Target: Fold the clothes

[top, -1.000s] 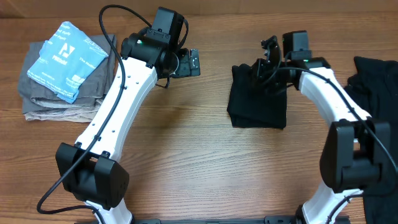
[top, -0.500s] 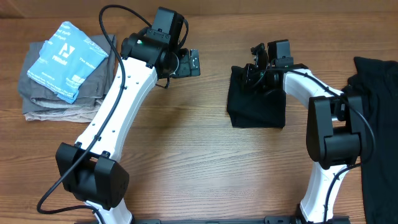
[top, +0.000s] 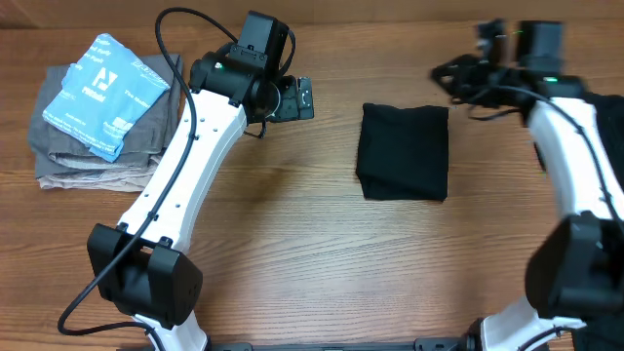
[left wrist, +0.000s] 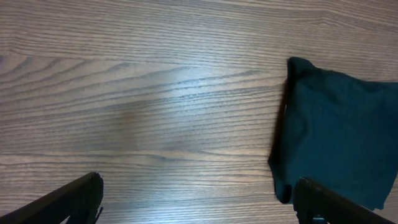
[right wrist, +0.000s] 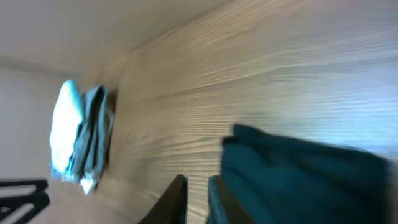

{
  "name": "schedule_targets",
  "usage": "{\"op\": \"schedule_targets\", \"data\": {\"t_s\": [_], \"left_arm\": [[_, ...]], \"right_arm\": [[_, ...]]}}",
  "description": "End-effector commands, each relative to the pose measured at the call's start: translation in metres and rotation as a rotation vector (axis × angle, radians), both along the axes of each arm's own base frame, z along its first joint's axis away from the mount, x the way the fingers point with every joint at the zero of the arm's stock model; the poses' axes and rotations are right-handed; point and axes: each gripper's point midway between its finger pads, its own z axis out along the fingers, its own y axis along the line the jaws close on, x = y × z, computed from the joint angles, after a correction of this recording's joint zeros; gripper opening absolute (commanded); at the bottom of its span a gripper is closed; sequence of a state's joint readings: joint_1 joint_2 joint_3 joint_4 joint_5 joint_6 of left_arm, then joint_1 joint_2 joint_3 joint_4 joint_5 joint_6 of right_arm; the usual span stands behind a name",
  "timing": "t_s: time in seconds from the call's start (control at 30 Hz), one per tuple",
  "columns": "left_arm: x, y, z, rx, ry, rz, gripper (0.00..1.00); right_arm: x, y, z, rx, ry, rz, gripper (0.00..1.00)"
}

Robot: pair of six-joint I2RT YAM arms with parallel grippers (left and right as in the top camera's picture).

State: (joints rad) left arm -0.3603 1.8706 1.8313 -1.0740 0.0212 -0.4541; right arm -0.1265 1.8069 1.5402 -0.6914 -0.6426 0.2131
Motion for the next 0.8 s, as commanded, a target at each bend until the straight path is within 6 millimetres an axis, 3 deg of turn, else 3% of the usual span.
{"op": "schedule_targets", "data": {"t_s": [0.0, 0.13, 0.23, 0.53, 0.63, 0.77], "left_arm": [[0.001, -0.002, -0.001, 0.004, -0.001, -0.002, 1.0], [0.001, -0.002, -0.001, 0.004, -0.001, -0.002, 1.0], [0.001, -0.002, -0.001, 0.004, -0.001, -0.002, 1.0], [0.001, -0.002, -0.001, 0.004, -0.001, -0.002, 1.0], [0.001, -0.002, -0.001, 0.004, -0.001, -0.002, 1.0], [0.001, -0.002, -0.001, 0.004, -0.001, -0.002, 1.0]], "right_arm": [[-0.006, -0.021, -0.041, -0.063, 0.116, -0.07, 0.13], [-0.016, -0.036, -0.082, -0.149, 0.205, -0.126, 0.13], [-0.023, -0.033, -0.111, -0.155, 0.237, -0.122, 0.14], [-0.023, -0.032, -0.169, -0.154, 0.246, -0.119, 0.18], [-0.015, -0.031, -0.156, -0.133, 0.199, -0.105, 0.21], [-0.006, -0.025, -0.098, -0.02, 0.088, -0.059, 0.24]]}}
